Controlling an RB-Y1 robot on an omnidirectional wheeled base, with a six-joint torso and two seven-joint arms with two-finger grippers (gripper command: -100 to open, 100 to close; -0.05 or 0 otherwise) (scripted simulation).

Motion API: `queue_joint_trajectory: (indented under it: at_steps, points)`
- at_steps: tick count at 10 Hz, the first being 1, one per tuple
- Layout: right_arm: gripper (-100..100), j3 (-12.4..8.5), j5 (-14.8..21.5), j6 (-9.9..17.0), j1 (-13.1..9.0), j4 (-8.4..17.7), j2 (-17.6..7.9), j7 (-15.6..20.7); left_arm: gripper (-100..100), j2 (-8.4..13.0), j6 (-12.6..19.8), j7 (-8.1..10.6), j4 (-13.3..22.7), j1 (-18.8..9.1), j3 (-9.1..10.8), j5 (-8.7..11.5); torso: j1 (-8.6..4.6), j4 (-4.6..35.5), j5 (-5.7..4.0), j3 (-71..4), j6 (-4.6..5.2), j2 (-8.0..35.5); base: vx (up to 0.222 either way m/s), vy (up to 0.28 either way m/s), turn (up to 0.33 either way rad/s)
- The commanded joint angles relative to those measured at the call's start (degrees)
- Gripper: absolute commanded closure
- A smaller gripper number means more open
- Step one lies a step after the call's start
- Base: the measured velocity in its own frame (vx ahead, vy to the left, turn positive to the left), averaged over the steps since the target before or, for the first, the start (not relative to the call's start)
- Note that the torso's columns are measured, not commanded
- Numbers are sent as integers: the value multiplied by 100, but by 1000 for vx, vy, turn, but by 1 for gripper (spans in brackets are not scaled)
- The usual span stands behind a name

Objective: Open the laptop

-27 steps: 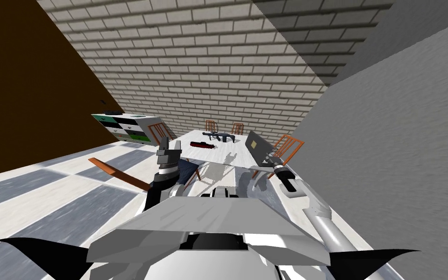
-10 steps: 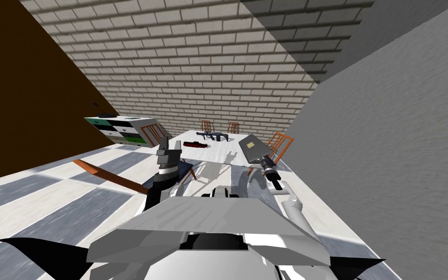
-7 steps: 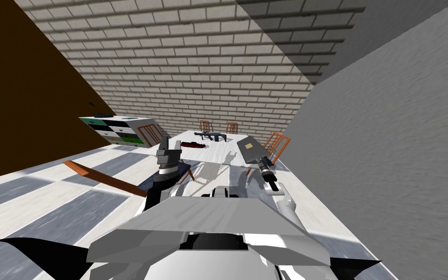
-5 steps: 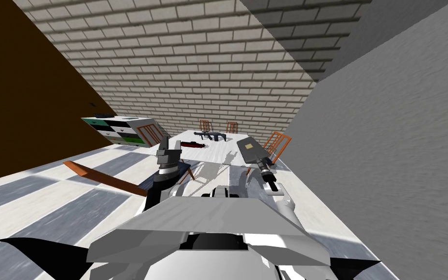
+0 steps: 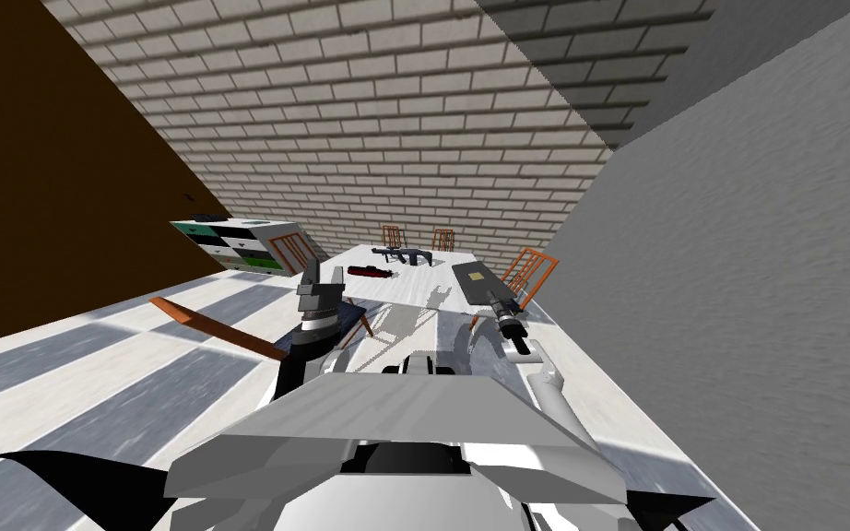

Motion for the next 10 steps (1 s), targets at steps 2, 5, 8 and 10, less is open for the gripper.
queue_joint_trajectory:
  at_steps: [2, 5, 8, 10]
  points:
    - [-100, 19, -64, 406, -106, -231, -294, -202, 0, 0, 0, 0, 0, 0, 0, 0, 3, -2, -1, -4, 1, -8, -48, 20, 44]
    - [0, 36, -67, 499, -84, -298, -307, -227, 0, 0, 0, 0, 0, 1, 0, 0, -5, -11, -7, -9, 2, -17, -19, 8, 13]
    - [0, 32, -66, 491, -92, -305, -311, -225, 0, 0, 0, 0, 0, 1, 0, 0, -16, -18, -16, -15, 0, -25, 0, 0, 0]
    - [0, 32, -66, 491, -92, -305, -311, -225, 0, 0, 0, 0, 0, 1, 0, 0, -10, -16, -13, -11, 0, -20, 0, 0, 0]
